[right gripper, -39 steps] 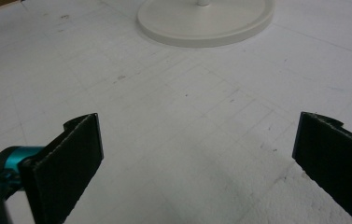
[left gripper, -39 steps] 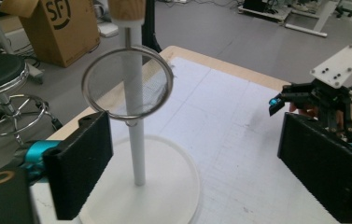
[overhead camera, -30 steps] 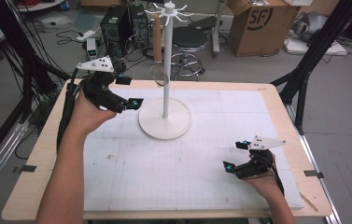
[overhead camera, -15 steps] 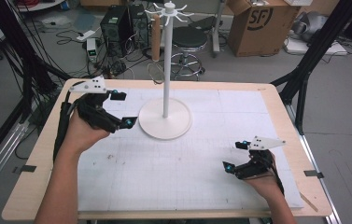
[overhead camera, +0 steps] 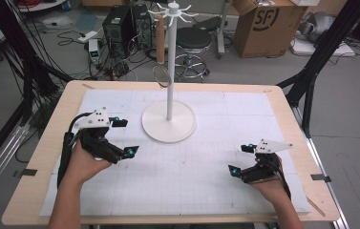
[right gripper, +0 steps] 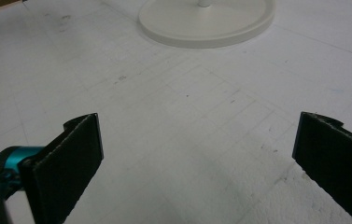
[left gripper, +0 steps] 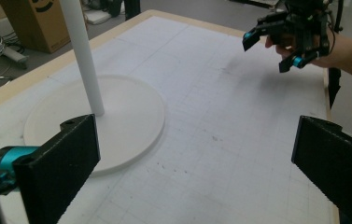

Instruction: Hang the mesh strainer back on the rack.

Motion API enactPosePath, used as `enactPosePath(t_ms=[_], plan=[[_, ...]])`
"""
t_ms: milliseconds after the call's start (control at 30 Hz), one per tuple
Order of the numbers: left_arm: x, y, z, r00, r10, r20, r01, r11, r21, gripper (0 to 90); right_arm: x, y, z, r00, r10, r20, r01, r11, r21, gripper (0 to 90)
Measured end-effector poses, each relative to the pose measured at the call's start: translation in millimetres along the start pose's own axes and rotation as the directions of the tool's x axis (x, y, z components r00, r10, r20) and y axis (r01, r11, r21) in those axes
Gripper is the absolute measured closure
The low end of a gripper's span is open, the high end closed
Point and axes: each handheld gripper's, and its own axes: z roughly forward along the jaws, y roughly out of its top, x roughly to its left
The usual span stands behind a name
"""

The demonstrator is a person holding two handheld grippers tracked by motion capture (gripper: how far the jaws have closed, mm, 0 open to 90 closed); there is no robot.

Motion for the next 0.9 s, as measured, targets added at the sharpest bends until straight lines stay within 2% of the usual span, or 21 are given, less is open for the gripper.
enactPosePath(t_ms=[167,233,267,500,900], plan=[[-6.4,-15.9,-1.9,1.0000,-0.008,-0.002,0.008,0.9999,-0.013,1.6,0.3,-0.2,-0.3,1.0000,0.003,0.005,-0.003,1.000,0.005,0.6],[-7.2,-17.5,-2.1,0.9997,-0.004,-0.026,0.004,0.9999,0.010,1.6,0.6,0.1,1.0,1.0000,0.002,0.004,-0.002,1.000,0.006,0.5],[-7.8,-18.4,-2.8,0.9995,-0.006,-0.030,0.006,1.0000,0.007,1.6,0.9,0.2,1.5,1.0000,0.001,0.000,-0.001,1.000,0.008,0.5],[-11.5,-27.2,-4.7,0.9993,-0.024,-0.029,0.024,0.9996,-0.012,1.6,0.0,0.3,0.8,1.0000,0.002,-0.001,-0.002,1.000,0.003,0.6],[-7.2,-42.4,-3.6,0.9980,-0.054,-0.034,0.054,0.9985,-0.005,1.6,1.4,0.5,-0.6,1.0000,0.002,0.005,-0.002,1.000,0.001,0.5]])
